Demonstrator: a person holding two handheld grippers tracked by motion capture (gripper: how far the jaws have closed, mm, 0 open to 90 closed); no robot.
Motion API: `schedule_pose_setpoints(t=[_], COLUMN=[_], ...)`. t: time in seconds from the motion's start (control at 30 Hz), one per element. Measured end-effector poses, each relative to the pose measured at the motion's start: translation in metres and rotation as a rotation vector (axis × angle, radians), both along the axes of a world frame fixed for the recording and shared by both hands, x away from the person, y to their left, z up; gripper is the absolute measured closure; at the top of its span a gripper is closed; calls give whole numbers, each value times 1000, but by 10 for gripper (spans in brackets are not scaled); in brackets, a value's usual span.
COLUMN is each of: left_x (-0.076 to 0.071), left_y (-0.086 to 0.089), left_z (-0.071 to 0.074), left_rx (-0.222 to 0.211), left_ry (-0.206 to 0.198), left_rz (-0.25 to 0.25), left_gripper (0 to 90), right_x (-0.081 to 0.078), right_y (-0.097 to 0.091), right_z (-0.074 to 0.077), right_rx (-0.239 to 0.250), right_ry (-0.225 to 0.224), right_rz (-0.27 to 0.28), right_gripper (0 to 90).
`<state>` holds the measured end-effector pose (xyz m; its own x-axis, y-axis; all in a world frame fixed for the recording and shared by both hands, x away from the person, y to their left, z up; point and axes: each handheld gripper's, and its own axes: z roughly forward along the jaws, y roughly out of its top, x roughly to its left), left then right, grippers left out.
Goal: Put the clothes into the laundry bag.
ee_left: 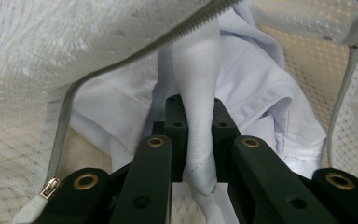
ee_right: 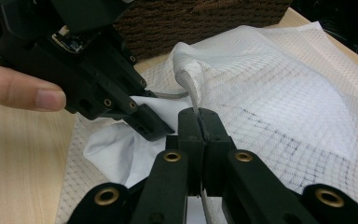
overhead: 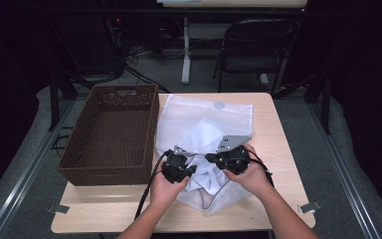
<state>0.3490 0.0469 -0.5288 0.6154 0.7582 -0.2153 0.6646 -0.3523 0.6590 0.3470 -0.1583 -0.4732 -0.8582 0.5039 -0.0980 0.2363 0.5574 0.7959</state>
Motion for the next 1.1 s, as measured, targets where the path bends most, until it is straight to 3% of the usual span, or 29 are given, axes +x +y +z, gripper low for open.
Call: schedule_pose_setpoints(t=[1.1], left_x=[20], left_y=[-8], left_z=[2], left_rx=[-31], left_ry=[-16], left_rz=[68], left_gripper=[822], right_x=[-1], right_y=[0], right_z=[1], right_rx=[8], right_ry=[-1], right_rz=[7], right_gripper=[891])
